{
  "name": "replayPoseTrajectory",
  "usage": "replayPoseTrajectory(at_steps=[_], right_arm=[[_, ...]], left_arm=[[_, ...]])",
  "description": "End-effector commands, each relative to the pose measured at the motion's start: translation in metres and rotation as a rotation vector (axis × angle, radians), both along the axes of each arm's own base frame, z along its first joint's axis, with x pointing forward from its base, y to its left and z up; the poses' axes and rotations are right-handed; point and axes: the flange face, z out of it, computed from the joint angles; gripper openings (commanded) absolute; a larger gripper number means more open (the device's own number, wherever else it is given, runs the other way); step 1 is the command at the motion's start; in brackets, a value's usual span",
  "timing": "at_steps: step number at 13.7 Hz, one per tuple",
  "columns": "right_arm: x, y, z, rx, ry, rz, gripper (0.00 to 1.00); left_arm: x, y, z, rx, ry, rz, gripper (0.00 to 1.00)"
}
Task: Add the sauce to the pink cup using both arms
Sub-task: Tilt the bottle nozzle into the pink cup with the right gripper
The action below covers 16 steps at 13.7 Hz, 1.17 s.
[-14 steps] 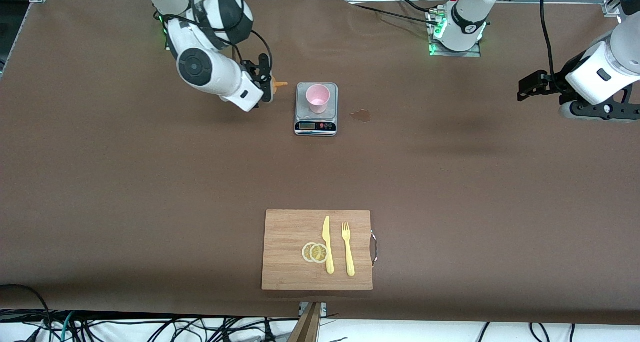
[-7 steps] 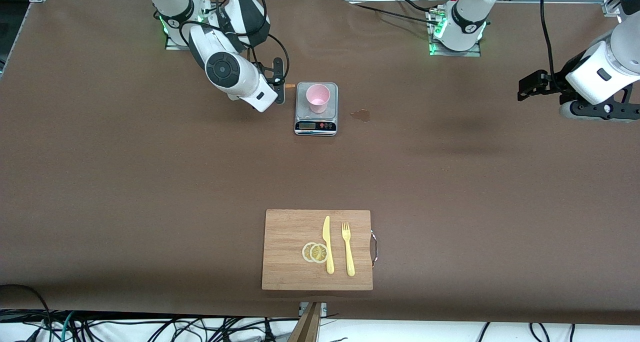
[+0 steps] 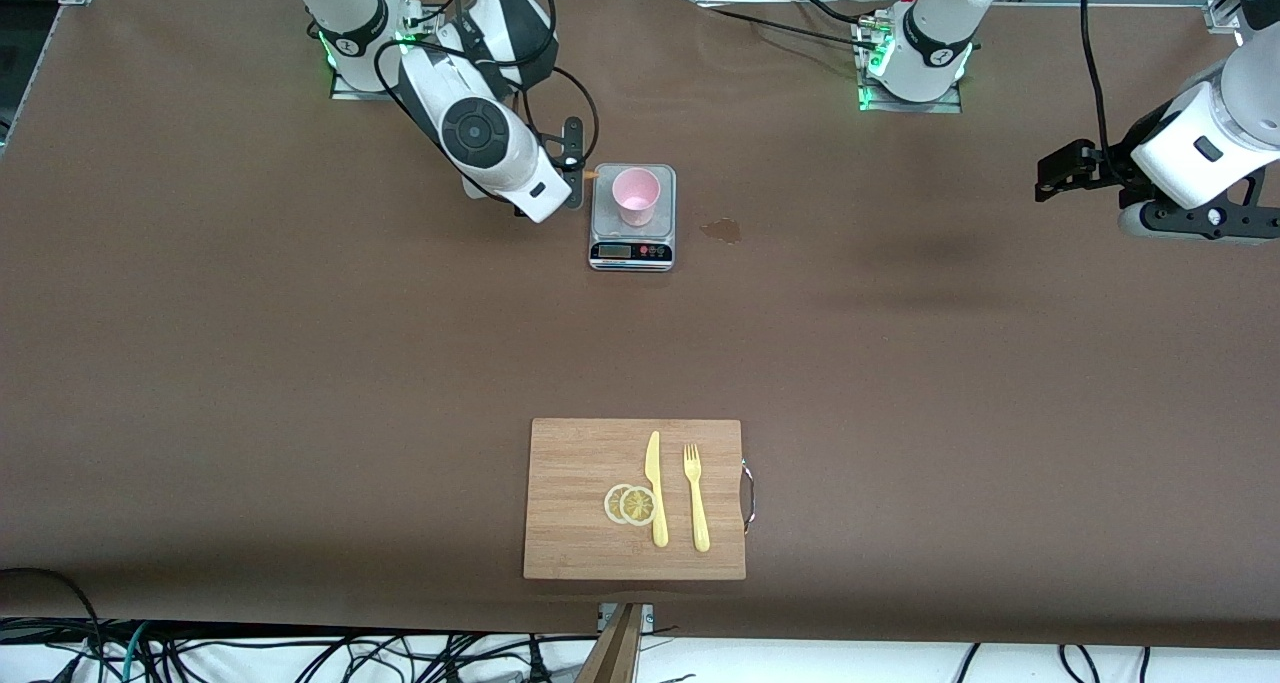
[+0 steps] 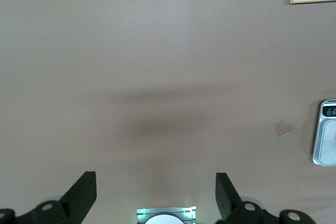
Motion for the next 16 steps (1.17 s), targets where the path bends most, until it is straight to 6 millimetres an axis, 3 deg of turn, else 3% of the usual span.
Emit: replayPoseTrajectory(at_steps=[1, 5, 16], right_arm=[[0.007, 0.018, 0.002, -0.039, -0.009, 0.004, 0.14], [0.011, 0.039, 0.003, -0.111, -0.029, 0.030, 0.14], [-0.007, 0.073, -0.005, -0.255, -0.085, 0.121, 0.14]], left_arm=[[0.000, 0.000, 0.006, -0.030, 0.002, -0.011, 1.00], [0.000, 0.000, 0.006, -0.030, 0.002, -0.009, 1.00], [0.000, 0.001, 0.005, -0.030, 0.003, -0.008, 1.00]])
